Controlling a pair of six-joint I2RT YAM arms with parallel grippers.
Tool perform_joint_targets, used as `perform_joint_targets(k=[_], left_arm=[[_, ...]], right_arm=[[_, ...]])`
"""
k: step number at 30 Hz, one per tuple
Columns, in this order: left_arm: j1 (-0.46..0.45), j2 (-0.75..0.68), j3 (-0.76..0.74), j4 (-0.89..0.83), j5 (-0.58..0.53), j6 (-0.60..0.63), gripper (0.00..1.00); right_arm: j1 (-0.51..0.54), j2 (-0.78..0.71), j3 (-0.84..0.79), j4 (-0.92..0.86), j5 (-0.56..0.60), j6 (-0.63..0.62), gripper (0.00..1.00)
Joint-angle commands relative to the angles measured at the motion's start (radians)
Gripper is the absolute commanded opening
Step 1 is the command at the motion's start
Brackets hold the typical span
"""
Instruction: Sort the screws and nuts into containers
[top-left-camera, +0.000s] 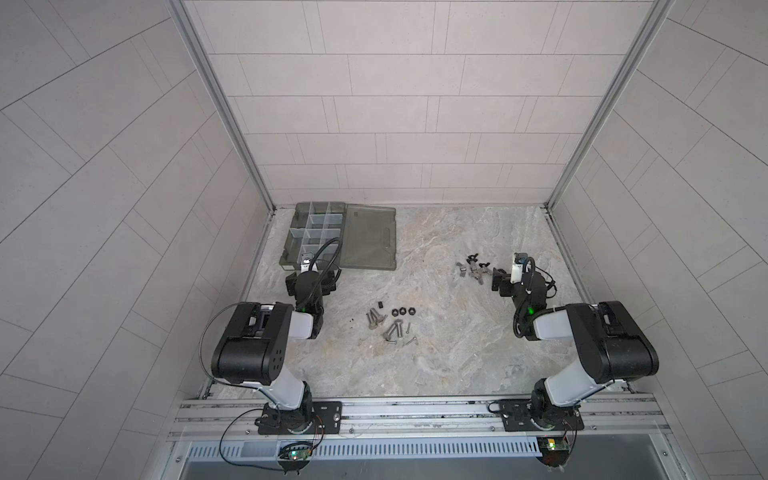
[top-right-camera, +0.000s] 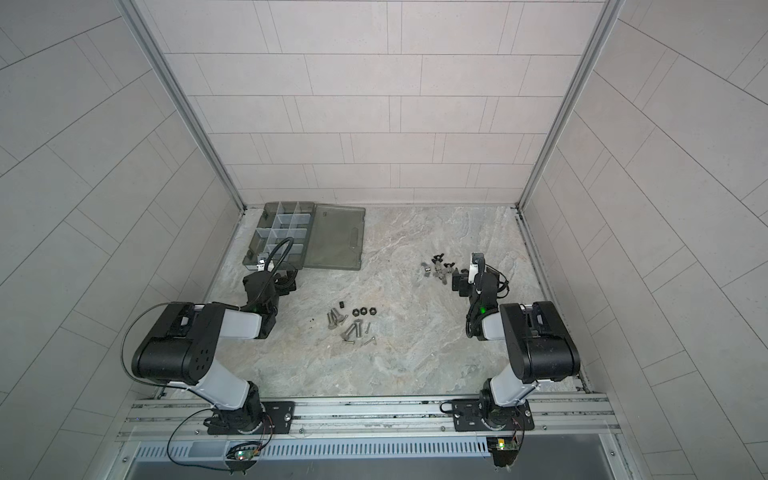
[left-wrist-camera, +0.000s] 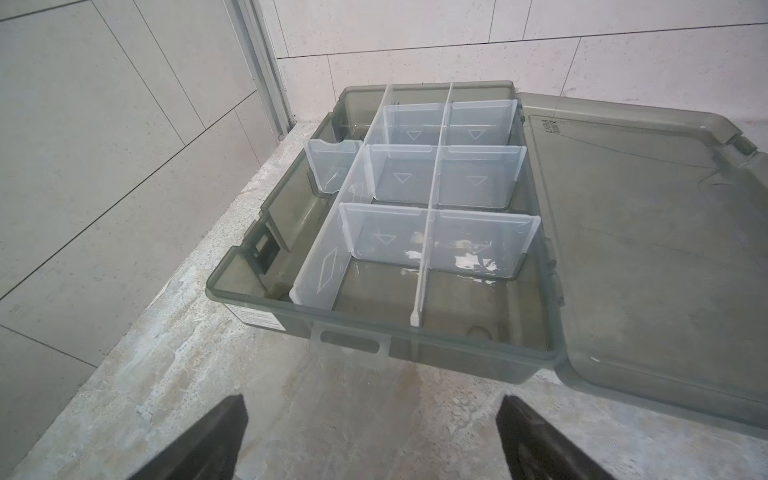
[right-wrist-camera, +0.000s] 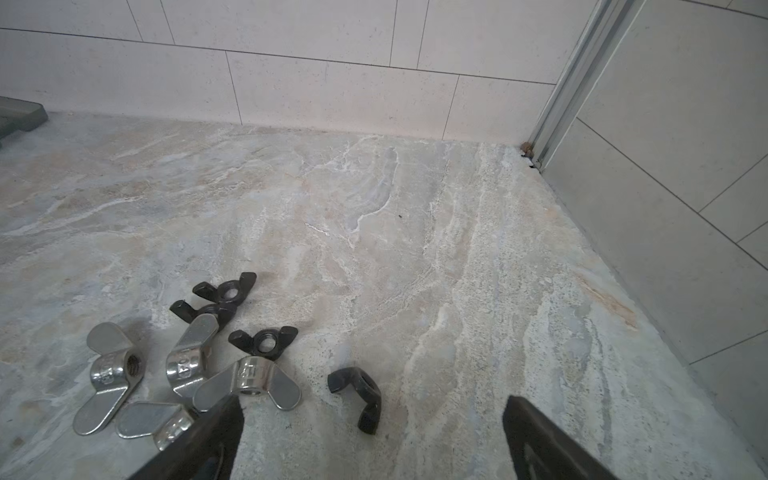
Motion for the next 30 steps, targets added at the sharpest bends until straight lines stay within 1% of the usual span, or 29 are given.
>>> perform_joint_targets(k=[1, 8, 16, 30], left_arm=[[0.002, -0.014, 0.004, 0.001, 0.009, -0.008, 1.00], [0.003, -0.032, 0.025, -0.072, 0.021, -0.014, 1.00], [0.004, -0.012, 0.012, -0.010, 0.018, -0.012, 1.00], [0.003, -0.015, 0.011, -0.015, 0.020, -0.010, 1.00]], right_arm=[[0.004, 0.006, 0.008, 0.003, -0.006, -0.013, 0.99], [0.002, 0.006, 0.009, 0.003, -0.006, -0.015, 0.99], [0.002, 0.006, 0.009, 0.002, -0.007, -0.014, 0.99], [0.002, 0.007, 0.006, 0.007, -0.009, -0.013, 0.99]])
